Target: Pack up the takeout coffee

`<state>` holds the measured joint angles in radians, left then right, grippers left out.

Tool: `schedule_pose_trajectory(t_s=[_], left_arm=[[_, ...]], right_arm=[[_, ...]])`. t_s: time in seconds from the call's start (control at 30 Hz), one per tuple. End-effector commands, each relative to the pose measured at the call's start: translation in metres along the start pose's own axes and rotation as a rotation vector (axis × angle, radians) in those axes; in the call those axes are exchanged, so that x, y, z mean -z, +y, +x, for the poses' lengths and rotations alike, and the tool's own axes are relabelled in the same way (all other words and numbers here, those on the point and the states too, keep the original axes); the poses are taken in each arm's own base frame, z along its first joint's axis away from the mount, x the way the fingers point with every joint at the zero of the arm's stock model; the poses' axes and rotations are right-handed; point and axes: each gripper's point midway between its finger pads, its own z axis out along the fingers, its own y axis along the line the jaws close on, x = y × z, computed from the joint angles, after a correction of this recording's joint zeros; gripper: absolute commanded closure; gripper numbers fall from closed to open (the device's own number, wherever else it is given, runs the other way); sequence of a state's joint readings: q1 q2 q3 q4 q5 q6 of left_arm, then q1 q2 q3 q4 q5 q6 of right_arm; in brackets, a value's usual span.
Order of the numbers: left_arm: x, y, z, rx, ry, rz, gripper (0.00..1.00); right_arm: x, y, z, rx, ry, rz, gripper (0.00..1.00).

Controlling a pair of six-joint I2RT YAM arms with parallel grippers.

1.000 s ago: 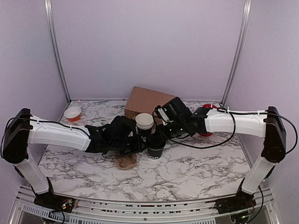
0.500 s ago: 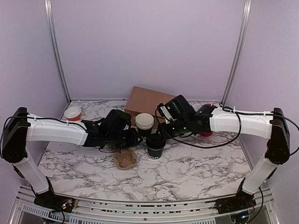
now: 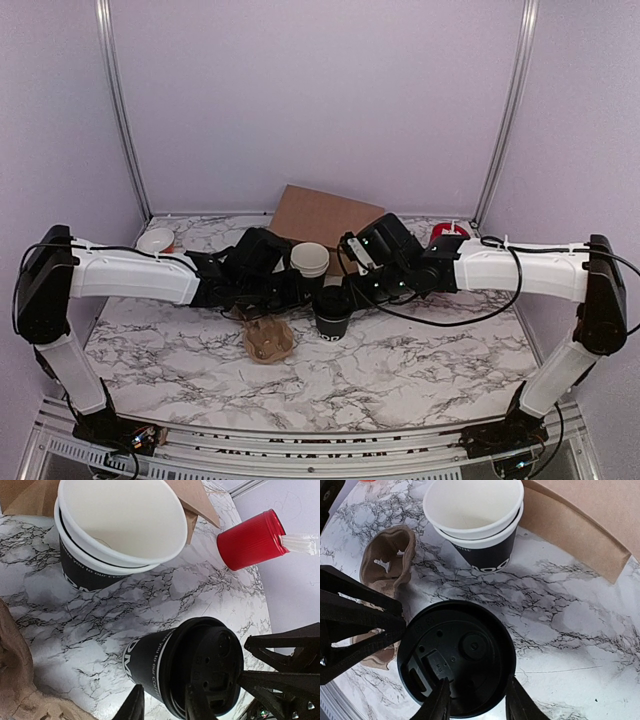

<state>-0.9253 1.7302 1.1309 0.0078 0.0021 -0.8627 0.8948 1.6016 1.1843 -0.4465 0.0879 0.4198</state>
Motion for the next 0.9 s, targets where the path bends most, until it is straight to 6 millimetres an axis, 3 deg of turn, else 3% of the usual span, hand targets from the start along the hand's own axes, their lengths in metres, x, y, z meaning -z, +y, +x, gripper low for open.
schedule_pose_trajectory(t_s=[0.0, 0.37, 0.87], left_arm=[[-0.004, -0.001, 0.004, -0.007, 0.026, 0.003, 0.71], [-0.012, 0.013, 0.018, 0.008, 0.055, -0.014, 0.75], [-0.017, 0.023, 0.054, 0.014, 0.101, -0.045, 0.79]], right_arm=[[-0.004, 0.007, 0.0, -0.012, -0.002, -0.023, 0.64], [-0.011, 0.008, 0.004, -0.013, 0.014, -0.025, 0.65], [-0.018, 0.001, 0.006, -0.002, 0.022, 0.004, 0.68]])
